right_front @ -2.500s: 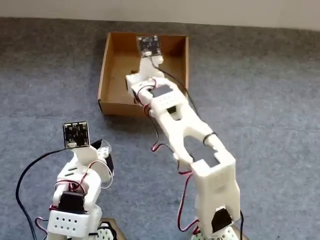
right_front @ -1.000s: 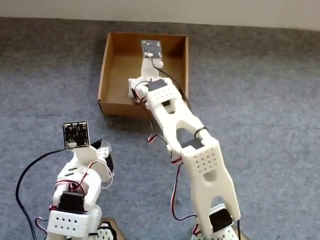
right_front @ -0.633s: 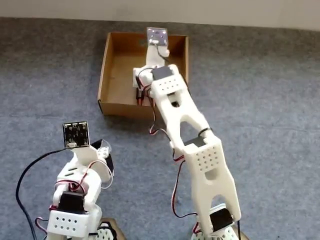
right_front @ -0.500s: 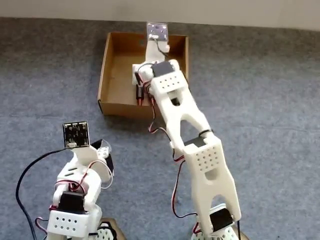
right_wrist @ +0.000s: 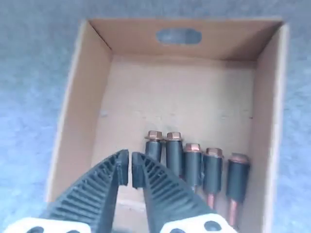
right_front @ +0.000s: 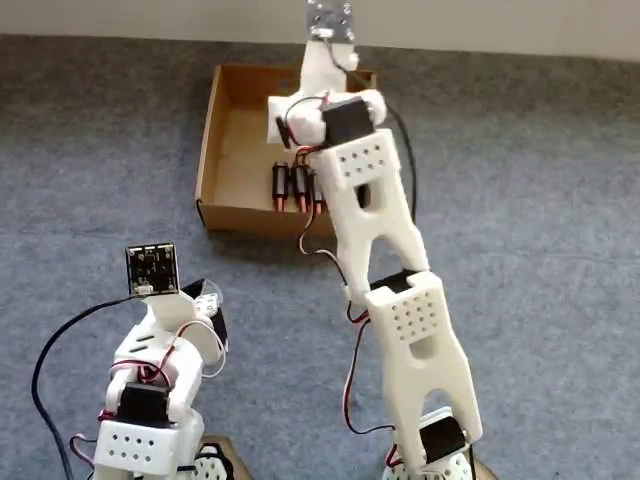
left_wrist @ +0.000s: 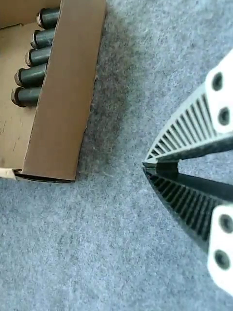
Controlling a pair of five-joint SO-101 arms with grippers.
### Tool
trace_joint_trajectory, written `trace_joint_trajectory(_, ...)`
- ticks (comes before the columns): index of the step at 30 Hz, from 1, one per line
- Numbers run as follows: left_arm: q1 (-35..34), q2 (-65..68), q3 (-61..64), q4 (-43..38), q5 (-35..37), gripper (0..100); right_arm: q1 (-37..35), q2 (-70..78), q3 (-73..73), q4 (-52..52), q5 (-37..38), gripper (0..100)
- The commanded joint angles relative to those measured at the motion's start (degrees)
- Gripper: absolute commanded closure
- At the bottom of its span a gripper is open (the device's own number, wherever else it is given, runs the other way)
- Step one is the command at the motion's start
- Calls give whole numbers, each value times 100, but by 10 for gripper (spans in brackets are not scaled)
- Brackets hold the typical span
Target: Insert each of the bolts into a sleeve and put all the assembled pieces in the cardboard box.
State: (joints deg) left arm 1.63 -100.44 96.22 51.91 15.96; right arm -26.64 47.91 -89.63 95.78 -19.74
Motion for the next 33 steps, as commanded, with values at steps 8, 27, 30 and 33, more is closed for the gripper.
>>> trace_joint_trajectory(8, -31, 40, 110, 35, -9, 970, 831, -101, -1095, 549, 299, 993)
trace_joint_trajectory(27, -40, 40, 110, 35, -9, 971, 848, -4673, 3231, 532, 334, 993)
trace_joint_trajectory(30, -40, 40, 110, 35, -9, 971, 963, -5991, 5015, 382, 396, 993)
trace_joint_trajectory(33, -31, 40, 110, 35, -9, 971, 1077, -7336, 6765, -145, 651, 993)
